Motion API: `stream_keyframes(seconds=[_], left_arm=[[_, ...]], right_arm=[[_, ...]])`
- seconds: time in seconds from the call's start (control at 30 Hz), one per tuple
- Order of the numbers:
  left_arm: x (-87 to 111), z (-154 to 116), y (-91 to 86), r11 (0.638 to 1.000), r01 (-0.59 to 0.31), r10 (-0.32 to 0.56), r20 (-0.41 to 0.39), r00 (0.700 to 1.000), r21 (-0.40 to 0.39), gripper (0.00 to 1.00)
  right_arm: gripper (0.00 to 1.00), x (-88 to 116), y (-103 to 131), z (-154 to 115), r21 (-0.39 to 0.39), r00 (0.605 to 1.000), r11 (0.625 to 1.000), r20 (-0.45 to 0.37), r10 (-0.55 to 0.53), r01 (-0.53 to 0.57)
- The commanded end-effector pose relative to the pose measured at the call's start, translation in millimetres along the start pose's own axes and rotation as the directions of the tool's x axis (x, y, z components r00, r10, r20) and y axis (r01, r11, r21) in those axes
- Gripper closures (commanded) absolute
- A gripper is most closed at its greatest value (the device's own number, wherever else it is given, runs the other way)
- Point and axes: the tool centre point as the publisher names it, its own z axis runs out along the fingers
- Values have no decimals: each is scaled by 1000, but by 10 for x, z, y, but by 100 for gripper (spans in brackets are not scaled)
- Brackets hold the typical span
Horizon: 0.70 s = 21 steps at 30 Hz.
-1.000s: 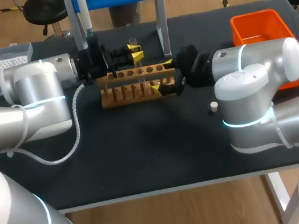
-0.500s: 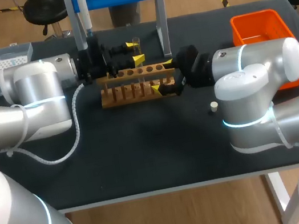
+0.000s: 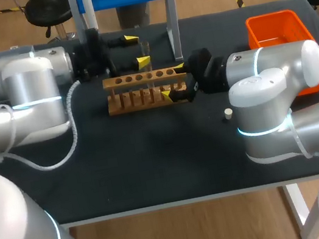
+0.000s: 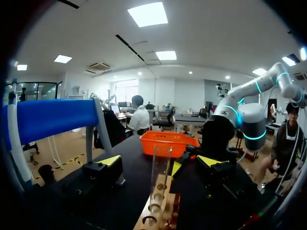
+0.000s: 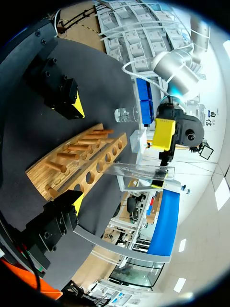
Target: Invert the test tube, pick up the pipette, mount the tip to pipette, aspirate from beaker and dispense into the tube, eject the tip, return the pipette, and cap with the stopper.
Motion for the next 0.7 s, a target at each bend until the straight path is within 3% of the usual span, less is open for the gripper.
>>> stream_keyframes(seconds=[0.03,0.7], left_arm=[[243,-529,-196,996,21,-13,95,995,-88,0],[243,-529,-196,996,21,-13,95,995,-88,0]], right_arm=[[0,-8,5,-9,3,1000,1000,-4,0,0],[0,-8,5,-9,3,1000,1000,-4,0,0]])
